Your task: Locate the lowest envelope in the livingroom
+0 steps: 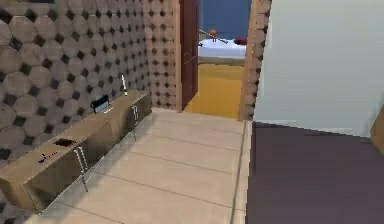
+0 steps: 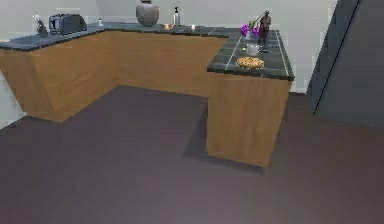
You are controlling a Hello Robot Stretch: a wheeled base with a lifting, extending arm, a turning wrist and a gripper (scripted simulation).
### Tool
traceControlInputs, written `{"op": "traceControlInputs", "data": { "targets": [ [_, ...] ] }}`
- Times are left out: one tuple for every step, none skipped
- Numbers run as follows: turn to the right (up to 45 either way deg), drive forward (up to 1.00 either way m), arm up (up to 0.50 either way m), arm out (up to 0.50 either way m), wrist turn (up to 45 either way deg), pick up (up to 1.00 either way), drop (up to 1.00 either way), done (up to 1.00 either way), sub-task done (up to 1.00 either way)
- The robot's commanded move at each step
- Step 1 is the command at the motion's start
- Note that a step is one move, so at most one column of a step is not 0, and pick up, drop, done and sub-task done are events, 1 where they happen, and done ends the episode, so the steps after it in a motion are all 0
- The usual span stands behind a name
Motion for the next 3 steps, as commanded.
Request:
{"op": "traceControlInputs", "data": {
  "targets": [
    [-21.0, 0.00, 0.00, 0.00, 0.0, 0.00, 0.00, 0.00, 0.00],
    [0.0, 0.05, 0.00, 0.00, 0.0, 0.00, 0.00, 0.00, 0.00],
    [0.0, 1.00, 0.00, 0.00, 0.0, 0.00, 0.00, 0.00, 0.00]
  ]
}}
